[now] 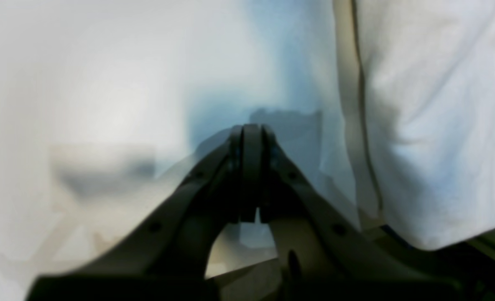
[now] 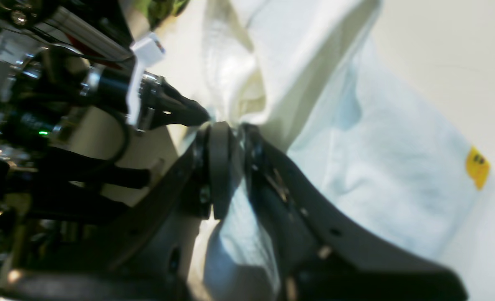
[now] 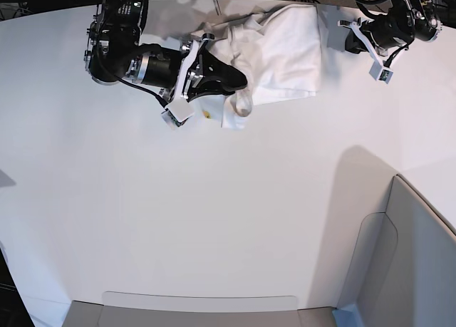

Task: Layout the t-shirt on the table in an organized manner, then fold the t-shirt properly
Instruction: 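Grasp the strip end with the right gripper and fold it toward the left gripper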

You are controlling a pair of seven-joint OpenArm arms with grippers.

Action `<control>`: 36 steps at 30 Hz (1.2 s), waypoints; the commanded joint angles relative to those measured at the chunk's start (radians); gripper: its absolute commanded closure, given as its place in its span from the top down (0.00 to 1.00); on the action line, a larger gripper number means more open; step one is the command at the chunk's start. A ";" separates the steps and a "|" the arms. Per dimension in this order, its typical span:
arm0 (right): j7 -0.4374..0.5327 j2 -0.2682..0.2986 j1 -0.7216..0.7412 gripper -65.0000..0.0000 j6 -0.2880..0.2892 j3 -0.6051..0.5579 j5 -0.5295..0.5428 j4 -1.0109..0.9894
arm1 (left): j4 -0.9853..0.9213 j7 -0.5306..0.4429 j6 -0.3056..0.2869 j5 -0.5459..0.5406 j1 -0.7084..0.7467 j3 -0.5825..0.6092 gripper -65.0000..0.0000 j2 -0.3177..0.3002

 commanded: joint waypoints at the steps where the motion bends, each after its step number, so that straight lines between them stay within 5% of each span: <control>1: 0.018 -0.003 0.026 0.00 0.004 -0.010 0.018 0.014 | -0.004 0.030 0.003 0.042 0.008 0.001 0.00 -0.004; 9: 0.018 0.032 0.123 0.00 0.004 -0.185 -0.152 0.015 | -0.004 0.030 0.003 0.042 0.006 0.001 0.00 -0.004; 16: 0.018 0.086 0.134 0.00 0.004 -0.474 -0.345 0.015 | -0.004 0.028 0.003 0.042 0.006 0.001 0.00 -0.004; 36: 0.030 0.032 0.229 0.00 0.004 -0.882 -0.732 -0.083 | -0.005 0.027 0.003 0.042 -0.015 0.001 0.00 -0.003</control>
